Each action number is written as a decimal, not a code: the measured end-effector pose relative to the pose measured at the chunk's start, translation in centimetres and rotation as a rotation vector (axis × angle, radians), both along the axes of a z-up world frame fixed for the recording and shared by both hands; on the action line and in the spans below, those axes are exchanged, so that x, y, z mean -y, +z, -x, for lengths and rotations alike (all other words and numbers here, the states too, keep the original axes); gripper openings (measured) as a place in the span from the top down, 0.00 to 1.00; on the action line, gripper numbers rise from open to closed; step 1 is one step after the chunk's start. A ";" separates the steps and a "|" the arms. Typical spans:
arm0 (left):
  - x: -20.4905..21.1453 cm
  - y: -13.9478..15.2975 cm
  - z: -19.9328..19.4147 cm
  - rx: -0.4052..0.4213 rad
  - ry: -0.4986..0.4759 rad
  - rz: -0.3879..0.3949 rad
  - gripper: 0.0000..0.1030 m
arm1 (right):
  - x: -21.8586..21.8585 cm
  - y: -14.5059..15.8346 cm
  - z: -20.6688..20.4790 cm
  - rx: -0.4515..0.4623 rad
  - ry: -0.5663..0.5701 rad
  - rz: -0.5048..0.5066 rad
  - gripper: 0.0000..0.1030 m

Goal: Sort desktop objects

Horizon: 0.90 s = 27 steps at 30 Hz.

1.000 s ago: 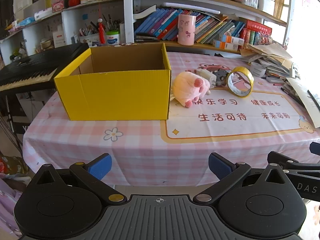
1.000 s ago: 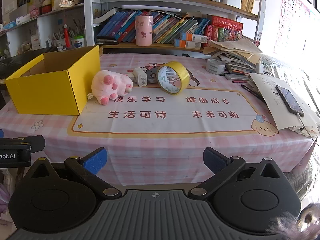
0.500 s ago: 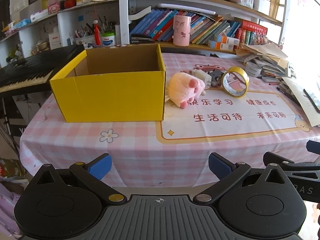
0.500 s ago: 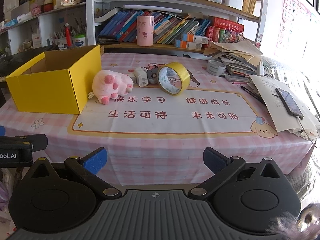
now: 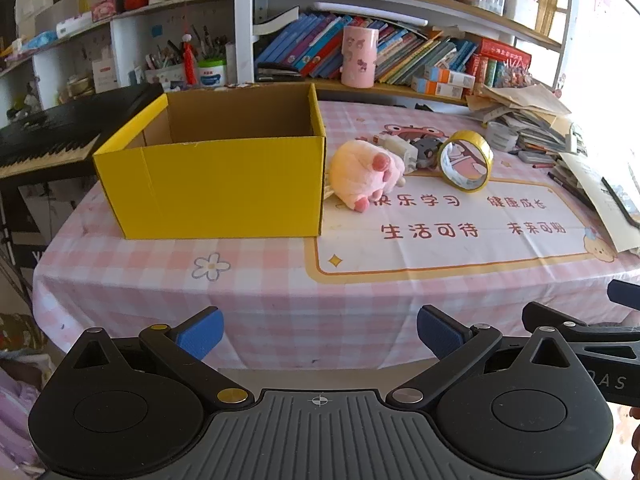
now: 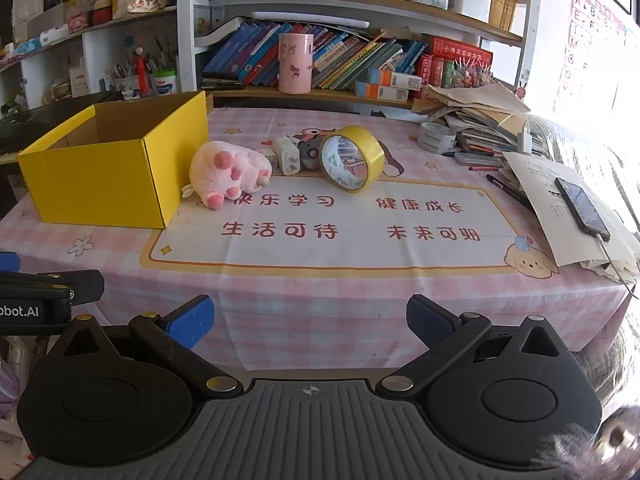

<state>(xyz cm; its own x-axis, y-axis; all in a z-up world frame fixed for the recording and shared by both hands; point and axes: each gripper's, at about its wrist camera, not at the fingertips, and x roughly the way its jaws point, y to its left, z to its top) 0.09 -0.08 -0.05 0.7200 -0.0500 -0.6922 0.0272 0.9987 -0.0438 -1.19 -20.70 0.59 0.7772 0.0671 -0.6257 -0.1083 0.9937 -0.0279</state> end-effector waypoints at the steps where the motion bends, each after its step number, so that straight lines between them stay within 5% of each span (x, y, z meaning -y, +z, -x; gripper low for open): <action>1: 0.0 0.0 0.0 -0.001 0.001 0.004 0.00 | 0.1 0.0 0.0 -0.001 -0.003 0.000 0.00; 7: -0.2 0.1 0.2 0.009 0.003 0.010 0.00 | 0.0 0.1 0.2 0.004 0.009 0.004 0.00; 12: 0.6 0.8 0.7 0.069 -0.018 -0.070 0.00 | -0.1 0.2 0.4 0.015 0.016 0.009 0.00; 27: 0.0 1.1 0.9 0.075 -0.054 -0.016 0.00 | -0.6 0.5 0.6 0.037 0.028 0.012 0.00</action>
